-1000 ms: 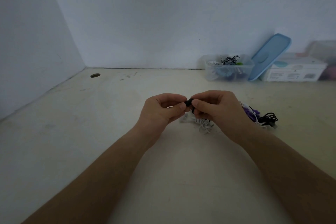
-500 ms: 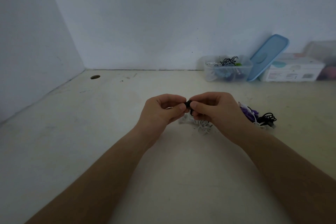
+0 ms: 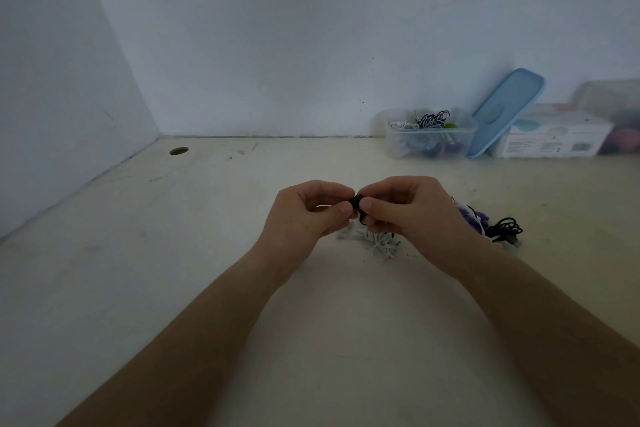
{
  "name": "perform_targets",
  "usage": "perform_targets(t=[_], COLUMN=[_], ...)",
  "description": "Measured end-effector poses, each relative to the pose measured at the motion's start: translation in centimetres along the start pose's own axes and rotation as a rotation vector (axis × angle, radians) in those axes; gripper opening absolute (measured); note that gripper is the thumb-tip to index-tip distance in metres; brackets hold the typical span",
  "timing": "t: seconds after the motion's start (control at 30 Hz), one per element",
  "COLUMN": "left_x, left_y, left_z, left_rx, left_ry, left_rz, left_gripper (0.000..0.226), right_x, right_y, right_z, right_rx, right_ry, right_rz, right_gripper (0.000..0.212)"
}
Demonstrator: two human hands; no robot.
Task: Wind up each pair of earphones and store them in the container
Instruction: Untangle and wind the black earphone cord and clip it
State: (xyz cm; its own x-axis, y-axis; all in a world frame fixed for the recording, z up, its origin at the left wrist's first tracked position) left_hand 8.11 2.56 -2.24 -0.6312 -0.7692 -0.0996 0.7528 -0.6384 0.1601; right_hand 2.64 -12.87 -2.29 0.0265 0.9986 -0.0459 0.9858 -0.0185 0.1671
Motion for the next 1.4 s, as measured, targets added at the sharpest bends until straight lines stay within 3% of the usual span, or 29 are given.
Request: perform_targets(t=[0.17,0.43,0.6,0.77,0.87,0.93,1.0,1.07,1.23,1.3,1.4], left_x=[0.7,0.3,-0.1,0.6,0.8,0.8,0.7,0.5,0.1,-1.2,-4.2], left_y=[0.1,0.1,0.0,0.0,0.0,0.0,-0.1,-0.2,-0.4,-0.2,0.0], left_z=[1.2,1.3,1.4,1.0,0.6,0.6,0.7,0.8,1.2,1.7,2.0], left_rx=[0.085,0.115,0.105,0.074,0.023,0.015,0.029,0.050,0.085,0.064,0.019], left_ry=[0.145,0.250,0.330,0.456,0.486,0.572,0.670,0.764,0.833,0.830,0.864], left_rz=[-0.075,-0.023,-0.011,-0.095,-0.136,-0.151,-0.161,-0.168,-0.230,-0.148,0.037], left_gripper=[0.028,0.024,0.021,0.028,0.031,0.030,0.028,0.028,0.024,0.010,0.015], right_x=[-0.2,-0.1,-0.9,-1.0,-0.4,-0.1,0.2,0.3,0.4,0.4,0.3], right_y=[-0.1,-0.3,-0.4,-0.3,-0.1,0.0,-0.1,-0.1,-0.3,-0.3,-0.3], right_z=[0.3,0.7,0.5,-0.1,0.0,-0.1,0.0,0.0,0.2,0.0,-0.5], right_rx=[0.043,0.131,0.127,0.085,0.112,0.133,0.139,0.126,0.087,0.069,0.024], right_ry=[0.079,0.141,0.149,0.166,0.308,0.420,0.461,0.418,0.272,0.172,-0.049], right_rz=[-0.006,-0.014,0.068,0.061,0.027,0.008,-0.016,-0.043,-0.077,-0.059,0.002], right_gripper=[0.009,0.011,0.009,0.025,0.033,0.021,0.024,0.028,0.016,0.013,0.011])
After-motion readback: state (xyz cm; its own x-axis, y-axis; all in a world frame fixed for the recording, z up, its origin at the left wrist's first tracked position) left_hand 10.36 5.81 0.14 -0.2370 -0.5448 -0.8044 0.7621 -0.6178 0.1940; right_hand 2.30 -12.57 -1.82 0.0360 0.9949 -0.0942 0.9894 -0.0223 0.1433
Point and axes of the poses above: each hand's wrist, its own y-axis towards the middle knuckle, its own x-axis out of the palm, z = x × y, the point moved 7 cm from there along y, towards the middle knuckle, and after that the axes turned 12 degrees about -z, right-handed, at the moved point
